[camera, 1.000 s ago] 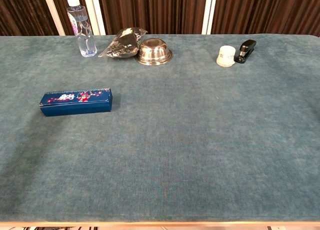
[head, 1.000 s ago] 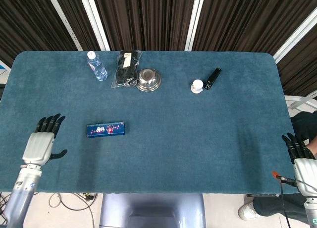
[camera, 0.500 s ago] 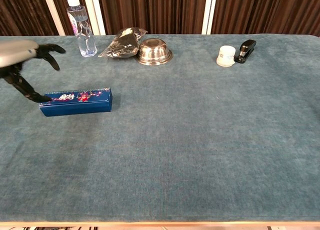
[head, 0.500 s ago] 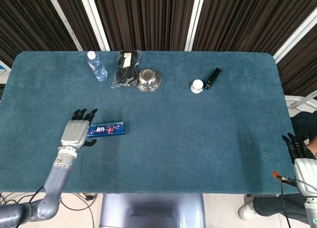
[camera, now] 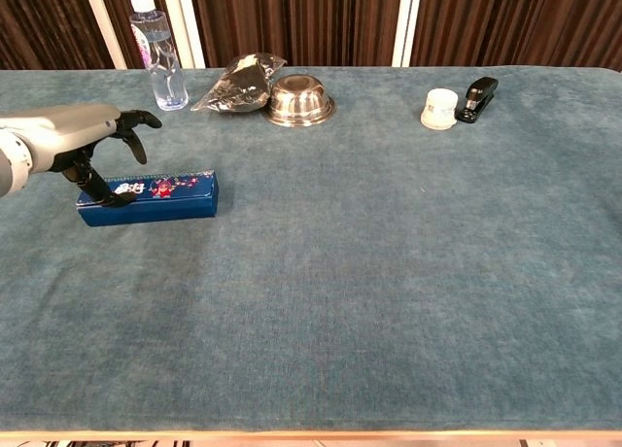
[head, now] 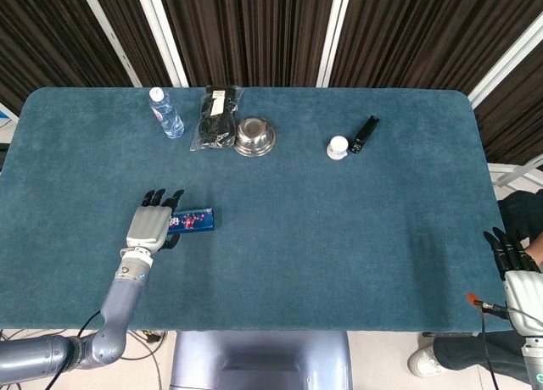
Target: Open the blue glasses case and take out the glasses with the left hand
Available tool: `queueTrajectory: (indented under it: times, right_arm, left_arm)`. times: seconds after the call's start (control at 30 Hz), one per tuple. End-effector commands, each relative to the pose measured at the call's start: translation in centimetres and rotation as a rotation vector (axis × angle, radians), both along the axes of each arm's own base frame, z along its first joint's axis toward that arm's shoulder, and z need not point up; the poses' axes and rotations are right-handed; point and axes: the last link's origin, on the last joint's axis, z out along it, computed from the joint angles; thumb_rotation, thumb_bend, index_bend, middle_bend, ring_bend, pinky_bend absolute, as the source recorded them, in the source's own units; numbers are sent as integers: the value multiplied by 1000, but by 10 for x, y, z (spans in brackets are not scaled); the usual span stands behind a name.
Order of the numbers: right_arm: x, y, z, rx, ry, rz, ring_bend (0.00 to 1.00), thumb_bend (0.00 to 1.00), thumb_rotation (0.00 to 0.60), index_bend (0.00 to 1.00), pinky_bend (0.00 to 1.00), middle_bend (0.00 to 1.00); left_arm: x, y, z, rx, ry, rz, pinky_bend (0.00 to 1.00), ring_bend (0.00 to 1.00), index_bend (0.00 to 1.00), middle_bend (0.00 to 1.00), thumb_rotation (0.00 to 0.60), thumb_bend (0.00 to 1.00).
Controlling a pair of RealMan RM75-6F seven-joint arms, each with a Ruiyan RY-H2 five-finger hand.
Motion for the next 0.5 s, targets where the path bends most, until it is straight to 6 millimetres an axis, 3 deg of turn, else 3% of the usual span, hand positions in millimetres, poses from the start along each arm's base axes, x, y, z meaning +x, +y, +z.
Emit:
queueTrajectory:
  times: [0.03,0.5]
  right_arm:
    - [0,0,0,0,0,0,0,134,600,0,212,0]
    - [0,0,0,0,-1,-2,0,134,600,0,213,0]
  left_arm:
    - [-1,3,-3,-1,10,8,33,0,57,270,600,331]
    - [-2,9,-8,-5,5,34,33,0,69,287,600,350]
